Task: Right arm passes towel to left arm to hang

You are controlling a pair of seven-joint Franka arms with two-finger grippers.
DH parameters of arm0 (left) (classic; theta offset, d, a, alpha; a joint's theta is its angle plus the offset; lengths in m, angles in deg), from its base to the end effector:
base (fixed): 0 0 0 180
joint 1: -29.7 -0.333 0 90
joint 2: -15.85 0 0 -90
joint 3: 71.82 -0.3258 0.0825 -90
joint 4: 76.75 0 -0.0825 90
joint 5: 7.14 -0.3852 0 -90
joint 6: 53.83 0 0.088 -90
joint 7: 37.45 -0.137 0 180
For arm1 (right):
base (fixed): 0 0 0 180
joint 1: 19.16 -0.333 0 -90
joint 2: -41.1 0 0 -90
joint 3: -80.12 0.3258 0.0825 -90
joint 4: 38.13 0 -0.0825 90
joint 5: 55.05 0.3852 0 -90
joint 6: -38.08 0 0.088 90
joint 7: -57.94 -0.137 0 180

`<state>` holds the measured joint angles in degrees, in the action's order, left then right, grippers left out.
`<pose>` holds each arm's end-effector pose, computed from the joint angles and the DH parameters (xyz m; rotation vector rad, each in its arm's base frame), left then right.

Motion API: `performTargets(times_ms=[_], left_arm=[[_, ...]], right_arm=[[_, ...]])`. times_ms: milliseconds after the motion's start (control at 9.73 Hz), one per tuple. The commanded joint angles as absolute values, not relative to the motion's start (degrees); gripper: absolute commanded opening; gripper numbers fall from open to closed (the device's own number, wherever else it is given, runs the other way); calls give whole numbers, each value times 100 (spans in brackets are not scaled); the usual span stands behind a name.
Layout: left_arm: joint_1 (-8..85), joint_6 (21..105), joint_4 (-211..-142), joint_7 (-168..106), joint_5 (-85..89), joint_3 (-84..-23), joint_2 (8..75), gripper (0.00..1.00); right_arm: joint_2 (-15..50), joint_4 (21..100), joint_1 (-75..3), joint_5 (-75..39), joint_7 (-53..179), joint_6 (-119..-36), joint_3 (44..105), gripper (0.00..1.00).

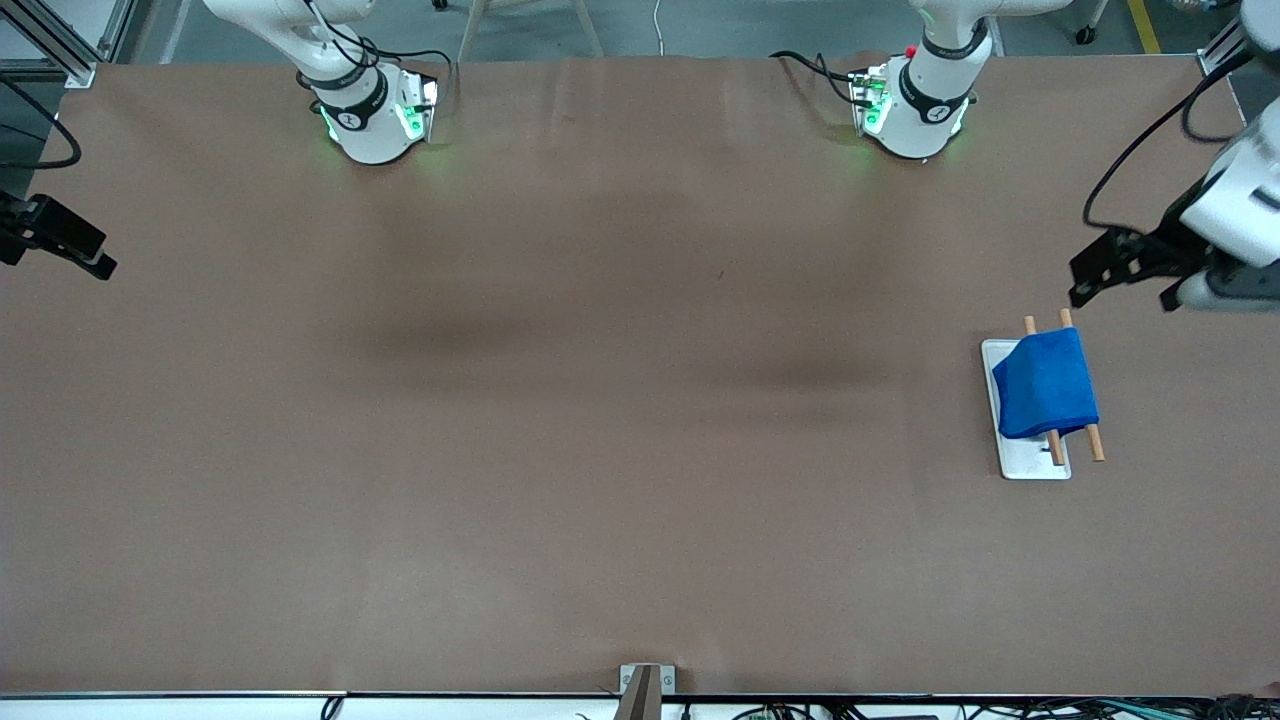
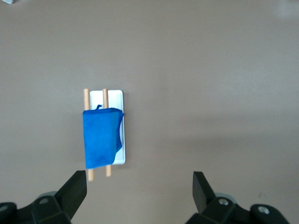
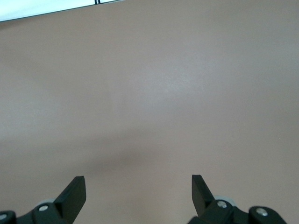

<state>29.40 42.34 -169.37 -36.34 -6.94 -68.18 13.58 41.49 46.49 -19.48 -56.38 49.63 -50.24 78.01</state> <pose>0.5557 -0.0336 0.6145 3.1321 -0.0608 0.1589 0.5524 -0.0206 0.6498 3.1084 -0.2771 0.1133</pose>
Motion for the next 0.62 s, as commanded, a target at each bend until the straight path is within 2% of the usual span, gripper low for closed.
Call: performTargets(times_ms=[0, 308, 514], left_arm=[[2918, 3584, -16378, -3316, -670, -6795, 1524, 100], [2900, 2960, -16191, -3105, -661, -6760, 1498, 100], [2891, 2940, -16253, -2997, -591, -6655, 1506, 100]], right_arm=[[4118, 4572, -1960, -5707, 5020, -5016, 7801, 100], [4118, 4572, -1960, -5698, 5012, -5016, 7801, 100], [4118, 4572, -1960, -5698, 5020, -5016, 7801, 100]])
